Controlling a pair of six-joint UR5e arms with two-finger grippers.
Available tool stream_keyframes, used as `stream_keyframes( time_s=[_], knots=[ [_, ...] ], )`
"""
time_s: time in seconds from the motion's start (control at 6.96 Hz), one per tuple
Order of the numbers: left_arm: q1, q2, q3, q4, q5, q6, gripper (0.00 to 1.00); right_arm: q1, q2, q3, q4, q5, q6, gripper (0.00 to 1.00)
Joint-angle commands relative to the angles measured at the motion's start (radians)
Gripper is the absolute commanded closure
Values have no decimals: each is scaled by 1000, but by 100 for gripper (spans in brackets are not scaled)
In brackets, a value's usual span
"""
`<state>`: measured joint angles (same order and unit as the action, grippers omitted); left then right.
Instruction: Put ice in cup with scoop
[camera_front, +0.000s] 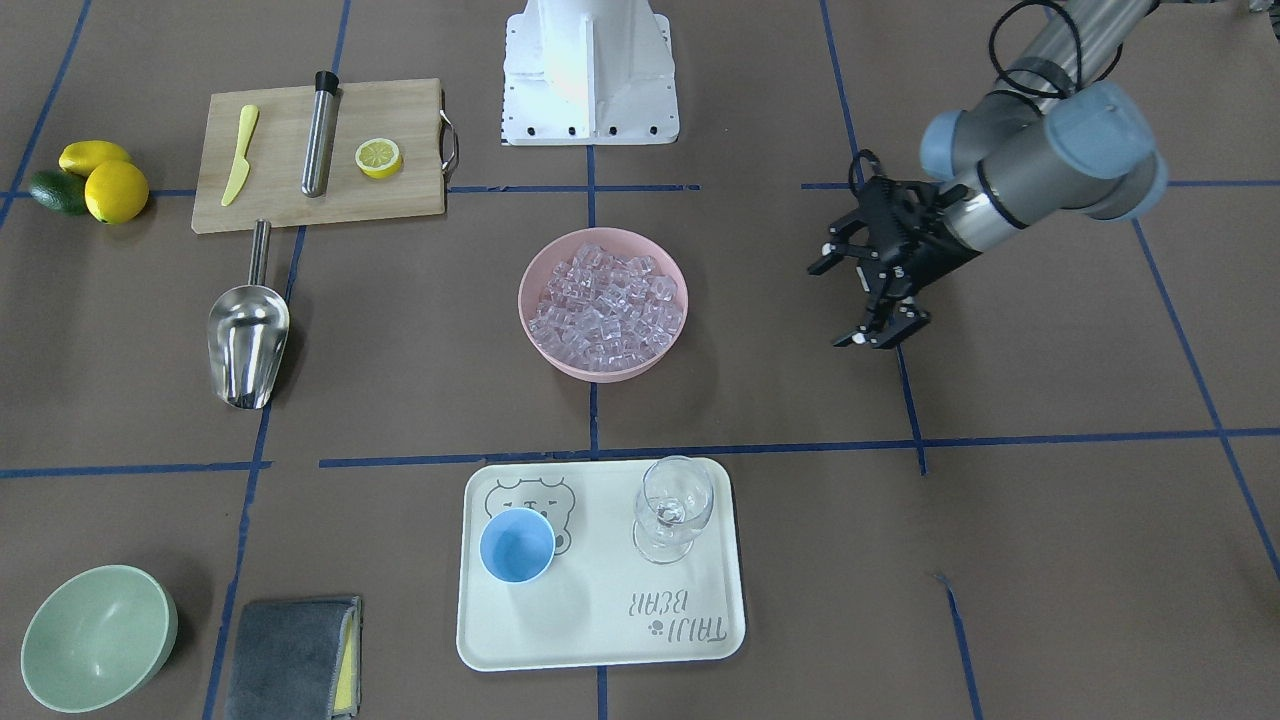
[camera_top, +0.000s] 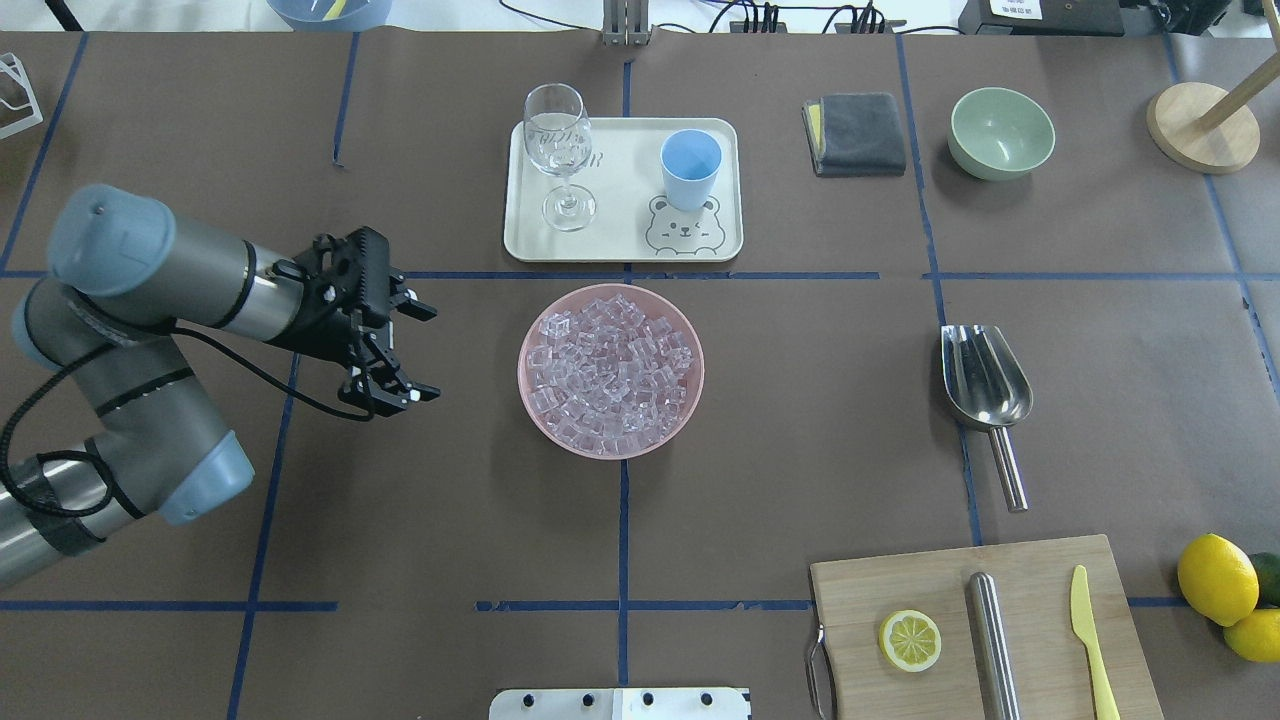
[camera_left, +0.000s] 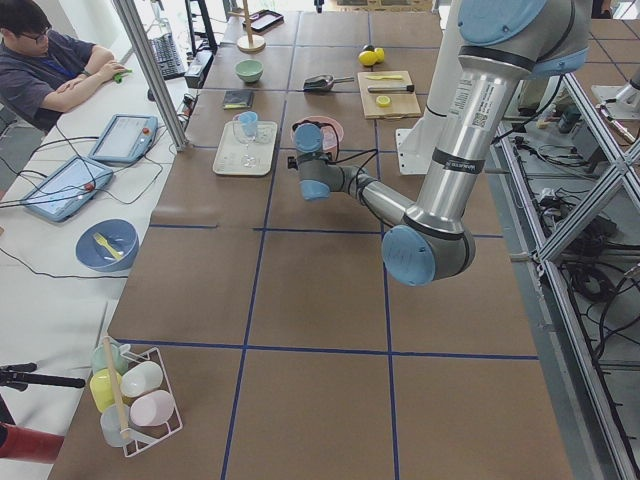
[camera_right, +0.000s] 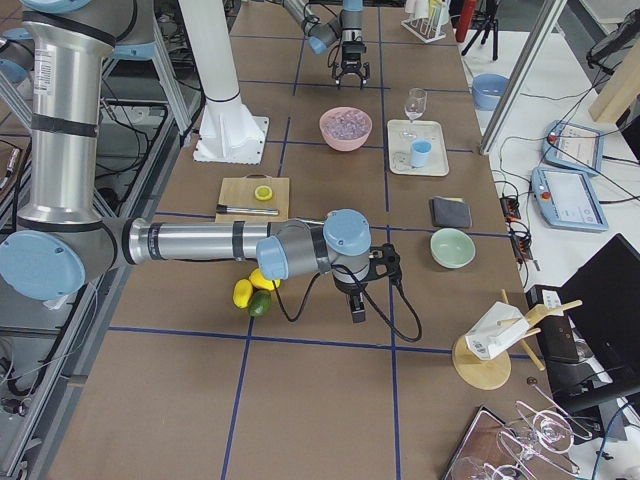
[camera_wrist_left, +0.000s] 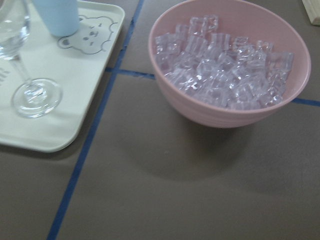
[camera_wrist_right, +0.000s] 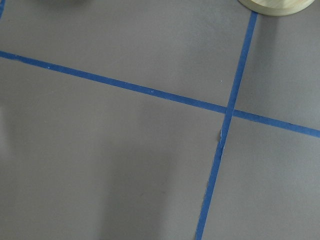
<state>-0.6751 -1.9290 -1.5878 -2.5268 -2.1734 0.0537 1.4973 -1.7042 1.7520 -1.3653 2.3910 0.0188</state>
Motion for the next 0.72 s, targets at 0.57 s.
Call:
stream_keyframes(
  time_s=[0.57],
  knots=[
    [123, -117, 239, -291, 193, -8, 0, 0, -5, 9, 0, -1, 4, 0]
  ],
)
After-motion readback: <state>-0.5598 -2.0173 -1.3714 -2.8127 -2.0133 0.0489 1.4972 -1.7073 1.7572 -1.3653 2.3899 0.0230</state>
